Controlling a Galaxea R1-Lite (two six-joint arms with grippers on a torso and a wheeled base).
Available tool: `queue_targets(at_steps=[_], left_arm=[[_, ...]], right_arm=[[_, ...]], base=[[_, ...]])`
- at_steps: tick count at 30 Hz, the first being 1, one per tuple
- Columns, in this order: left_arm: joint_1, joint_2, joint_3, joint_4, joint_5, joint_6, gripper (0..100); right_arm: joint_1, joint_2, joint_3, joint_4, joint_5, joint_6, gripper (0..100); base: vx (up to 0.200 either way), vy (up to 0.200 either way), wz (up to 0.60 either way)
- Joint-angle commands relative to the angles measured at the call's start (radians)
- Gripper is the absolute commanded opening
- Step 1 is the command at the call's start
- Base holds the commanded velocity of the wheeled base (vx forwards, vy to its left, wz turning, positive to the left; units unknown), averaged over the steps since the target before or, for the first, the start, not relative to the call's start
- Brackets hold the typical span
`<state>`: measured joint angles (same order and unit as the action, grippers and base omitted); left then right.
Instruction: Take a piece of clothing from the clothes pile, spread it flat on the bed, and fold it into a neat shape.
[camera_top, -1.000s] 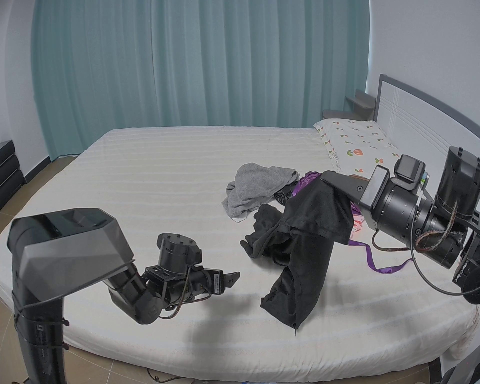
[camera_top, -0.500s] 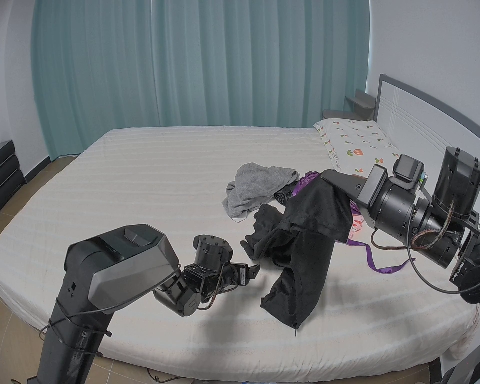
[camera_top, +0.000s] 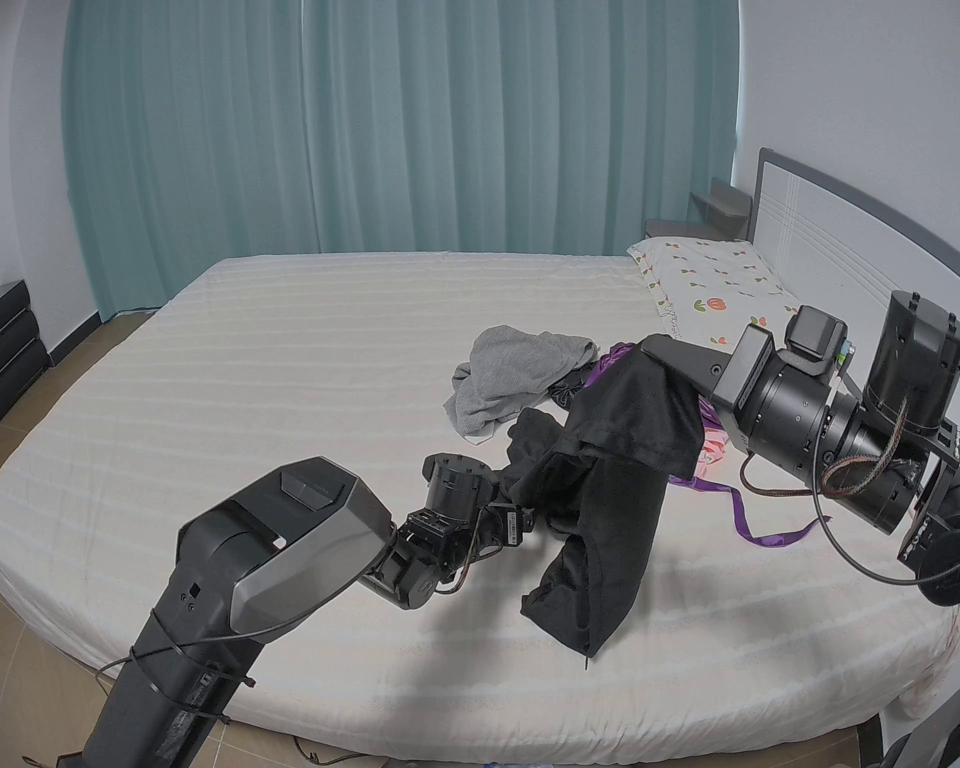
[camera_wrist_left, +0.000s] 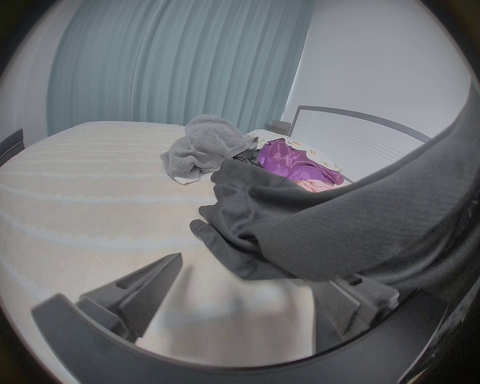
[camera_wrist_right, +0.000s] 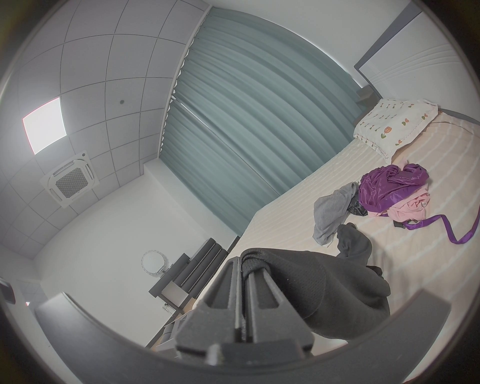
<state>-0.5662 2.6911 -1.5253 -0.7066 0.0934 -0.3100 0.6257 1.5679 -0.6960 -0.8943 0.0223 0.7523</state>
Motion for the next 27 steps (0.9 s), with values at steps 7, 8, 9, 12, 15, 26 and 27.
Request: queue_targets(at_steps=[7,8,9,12,15,26,27], left_arm=[[0.008,0.041,-0.079,0.022,0.124,-0.004,0],[0.011,0.039,-0.075,0.021,0.134,-0.006,0],[0.026,0.032,-0.047,0.006,0.172,-0.018,0],[0.063,-0.011,0.033,-0.037,0.198,-0.026,0],[0.111,-0.192,0.258,-0.080,0.189,-0.093,0],[0.114,-0.714,0.455,0.022,0.154,-0.230,0],[0.114,-0.758,0.455,0.041,0.154,-0.245,0]], right_arm=[[-0.026,0.006,0.009,0.000,0.001,0.002,0],[-0.029,0.006,0.009,0.000,0.001,0.002,0],[-0.040,0.008,0.010,0.000,0.001,0.005,0],[-0.060,0.012,0.016,0.000,0.002,0.009,0],[-0.109,0.041,0.042,0.001,0.014,0.010,0],[-0.247,0.185,-0.168,-0.118,-0.045,-0.001,0],[-0.253,0.187,-0.177,-0.144,-0.065,-0.005,0]], base=[[0.000,0.000,0.00],[0.000,0.000,0.00],[0.000,0.000,0.00],[0.000,0.000,0.00],[0.000,0.000,0.00],[0.000,0.000,0.00],[0.000,0.000,0.00]])
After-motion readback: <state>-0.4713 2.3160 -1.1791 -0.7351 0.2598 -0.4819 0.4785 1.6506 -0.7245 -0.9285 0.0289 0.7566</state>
